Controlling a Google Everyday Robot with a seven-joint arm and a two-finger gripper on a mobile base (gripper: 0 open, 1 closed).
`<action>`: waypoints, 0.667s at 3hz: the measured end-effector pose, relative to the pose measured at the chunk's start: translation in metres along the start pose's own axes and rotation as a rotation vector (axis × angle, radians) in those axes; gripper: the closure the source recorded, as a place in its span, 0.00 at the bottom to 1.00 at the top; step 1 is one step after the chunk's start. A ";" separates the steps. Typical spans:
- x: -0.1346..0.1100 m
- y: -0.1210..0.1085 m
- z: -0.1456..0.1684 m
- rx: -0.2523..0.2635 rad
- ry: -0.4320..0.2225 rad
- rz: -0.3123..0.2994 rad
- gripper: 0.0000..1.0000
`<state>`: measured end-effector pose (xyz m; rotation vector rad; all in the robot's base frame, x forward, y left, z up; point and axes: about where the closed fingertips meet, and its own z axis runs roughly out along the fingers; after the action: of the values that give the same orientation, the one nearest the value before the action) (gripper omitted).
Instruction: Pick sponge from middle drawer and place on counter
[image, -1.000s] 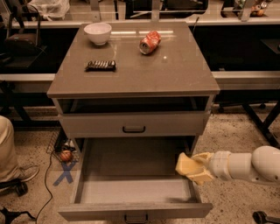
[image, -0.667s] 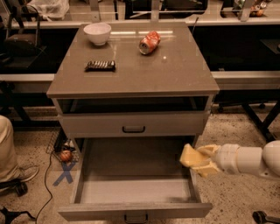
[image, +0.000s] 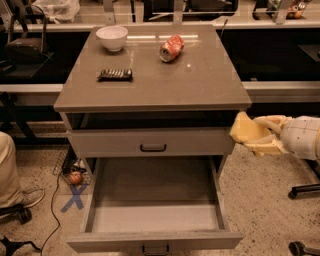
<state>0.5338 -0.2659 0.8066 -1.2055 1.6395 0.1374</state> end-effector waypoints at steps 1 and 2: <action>0.000 0.000 0.000 0.000 0.000 0.000 1.00; -0.032 -0.023 0.006 0.016 -0.069 -0.008 1.00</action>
Offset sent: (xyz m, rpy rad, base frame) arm 0.0492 0.0286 0.0868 0.1243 -0.1301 0.0494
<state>0.5532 -0.2528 0.8387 -1.1827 1.5729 0.1591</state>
